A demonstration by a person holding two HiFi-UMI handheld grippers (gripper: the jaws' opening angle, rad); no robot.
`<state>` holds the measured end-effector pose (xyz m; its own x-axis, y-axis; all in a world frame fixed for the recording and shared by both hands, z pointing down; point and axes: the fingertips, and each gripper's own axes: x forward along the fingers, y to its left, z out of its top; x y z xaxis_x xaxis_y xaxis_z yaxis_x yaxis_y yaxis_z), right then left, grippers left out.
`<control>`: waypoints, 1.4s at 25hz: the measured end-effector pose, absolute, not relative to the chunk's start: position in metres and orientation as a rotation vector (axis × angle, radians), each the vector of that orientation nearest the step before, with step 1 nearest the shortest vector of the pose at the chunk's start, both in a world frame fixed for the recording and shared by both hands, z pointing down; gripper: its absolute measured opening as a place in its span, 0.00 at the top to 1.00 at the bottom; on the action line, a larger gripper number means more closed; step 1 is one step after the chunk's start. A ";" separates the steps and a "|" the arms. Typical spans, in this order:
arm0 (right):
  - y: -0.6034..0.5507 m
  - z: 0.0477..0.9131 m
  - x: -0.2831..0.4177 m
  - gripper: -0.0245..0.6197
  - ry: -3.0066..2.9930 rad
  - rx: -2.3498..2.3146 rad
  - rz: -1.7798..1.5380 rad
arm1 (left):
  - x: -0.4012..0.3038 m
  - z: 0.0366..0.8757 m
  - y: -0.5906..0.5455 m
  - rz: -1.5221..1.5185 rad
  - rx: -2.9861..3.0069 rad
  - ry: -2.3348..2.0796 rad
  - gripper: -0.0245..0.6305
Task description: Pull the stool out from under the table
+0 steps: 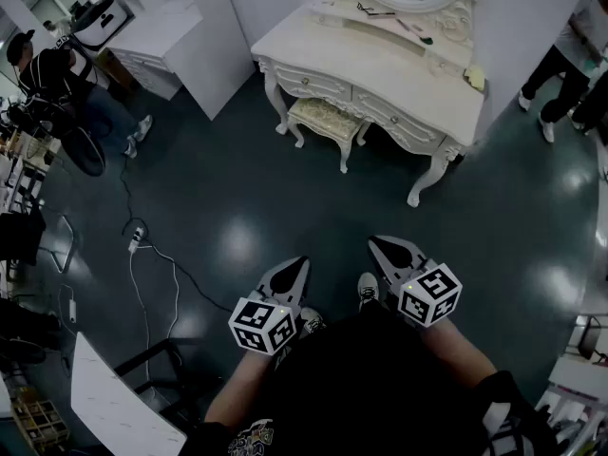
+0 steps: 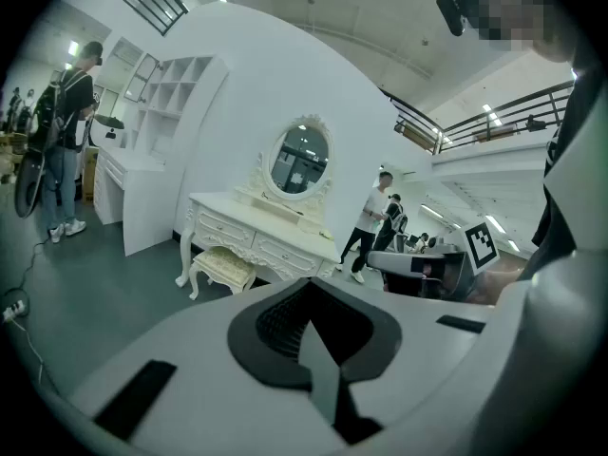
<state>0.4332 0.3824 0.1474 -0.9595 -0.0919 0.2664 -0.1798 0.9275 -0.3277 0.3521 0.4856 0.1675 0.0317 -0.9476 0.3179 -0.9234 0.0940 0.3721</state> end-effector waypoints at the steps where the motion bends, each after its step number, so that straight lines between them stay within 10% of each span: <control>1: 0.382 0.148 0.434 0.92 -2.837 0.207 0.517 | 0.353 0.168 0.486 -0.066 1.829 -1.891 0.96; 35: 0.364 0.146 0.449 0.92 -2.870 0.196 0.607 | 0.370 0.166 0.472 -0.019 1.848 -1.876 0.96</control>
<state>0.4486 0.3642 0.1455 -0.9709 -0.0874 0.2232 -0.1702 0.9069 -0.3855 0.3699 0.4722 0.1660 0.0492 -0.9402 0.3370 -0.9331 0.0771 0.3513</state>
